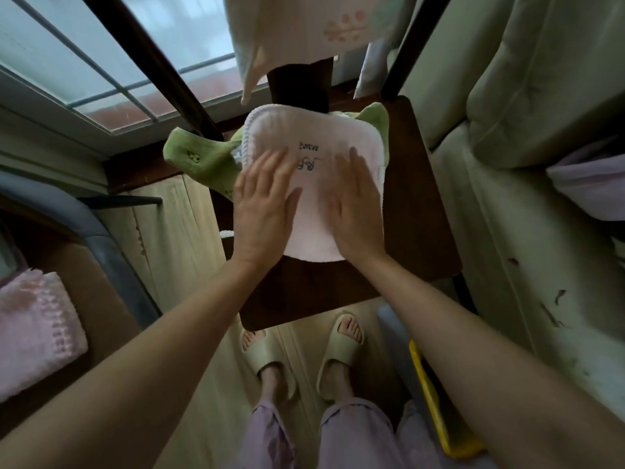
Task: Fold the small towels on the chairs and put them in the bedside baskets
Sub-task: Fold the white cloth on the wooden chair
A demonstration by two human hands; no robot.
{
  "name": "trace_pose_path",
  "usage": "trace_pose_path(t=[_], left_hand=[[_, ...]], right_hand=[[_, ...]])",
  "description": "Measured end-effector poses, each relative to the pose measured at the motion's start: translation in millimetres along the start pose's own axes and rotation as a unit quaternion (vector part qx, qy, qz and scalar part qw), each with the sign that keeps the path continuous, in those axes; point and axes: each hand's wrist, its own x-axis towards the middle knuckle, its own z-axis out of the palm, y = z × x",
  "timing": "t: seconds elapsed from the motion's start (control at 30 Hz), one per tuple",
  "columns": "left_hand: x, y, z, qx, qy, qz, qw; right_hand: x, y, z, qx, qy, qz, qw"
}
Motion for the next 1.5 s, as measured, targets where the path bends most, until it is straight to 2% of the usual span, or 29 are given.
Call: trace_pose_path(t=[0.07, 0.13, 0.2, 0.33, 0.4, 0.53, 0.63, 0.77, 0.87, 0.93, 1.03, 1.1, 1.17, 1.2, 1.3, 1.37, 1.5], left_hand=[[-7.1, -14.9, 13.4, 0.057, -0.100, 0.046, 0.992], [-12.3, -39.2, 20.8, 0.103, -0.191, 0.042, 0.975], [-16.4, -56.8, 20.9, 0.125, -0.232, 0.063, 0.963], [-19.5, -55.0, 2.2, 0.062, -0.192, 0.130, 0.971], [-25.7, -50.4, -6.9, 0.036, -0.186, 0.174, 0.966], [-36.6, -44.3, -13.9, 0.020, -0.229, 0.213, 0.950], [-37.2, -44.5, -6.3, 0.021, -0.248, 0.212, 0.945], [-37.0, -46.3, 2.4, 0.021, -0.265, 0.201, 0.943], [-38.1, -47.5, 3.8, 0.012, -0.263, 0.198, 0.944], [-37.5, -48.1, 2.6, 0.001, -0.258, 0.182, 0.949], [-33.0, -44.6, -2.1, -0.021, -0.215, 0.148, 0.965], [-24.0, -39.9, -8.7, -0.097, -0.191, 0.059, 0.975], [-10.7, -36.0, -18.8, -0.219, -0.196, -0.063, 0.954], [-3.4, -35.2, -23.4, -0.259, -0.199, -0.096, 0.940], [16.4, -31.9, -37.0, -0.287, -0.248, -0.128, 0.916], [25.6, -31.7, -42.7, -0.282, -0.298, -0.157, 0.898], [39.0, -36.4, -46.1, -0.248, -0.352, -0.182, 0.884]], right_hand=[[0.6, 7.4, 17.8, -0.022, -0.061, -0.030, 0.997], [-1.3, 27.0, 25.4, -0.077, -0.107, -0.014, 0.991], [-8.1, 49.4, 22.2, -0.138, -0.132, -0.015, 0.982], [-28.6, 55.2, 2.8, -0.138, -0.087, -0.035, 0.986], [-43.7, 46.6, -5.7, -0.126, -0.069, -0.082, 0.986], [-63.1, 38.9, -8.4, -0.156, -0.123, -0.188, 0.962], [-62.3, 42.1, 0.2, -0.184, -0.142, -0.190, 0.954], [-49.5, 43.8, 4.9, -0.207, -0.111, -0.204, 0.950], [-38.1, 33.2, -3.7, -0.123, -0.103, -0.148, 0.976], [-28.2, 23.2, -14.3, -0.002, -0.099, -0.046, 0.994], [-10.4, 16.5, -33.9, 0.153, -0.089, 0.081, 0.981], [-2.6, 14.3, -45.0, 0.210, -0.098, 0.114, 0.966], [1.7, 11.7, -51.4, 0.261, -0.086, 0.143, 0.951], [3.4, 9.7, -53.6, 0.284, -0.071, 0.161, 0.943], [7.7, 8.3, -56.3, 0.320, -0.039, 0.205, 0.924], [8.8, 10.3, -57.7, 0.323, -0.054, 0.216, 0.920], [8.7, 14.2, -59.7, 0.249, -0.111, 0.181, 0.945]])
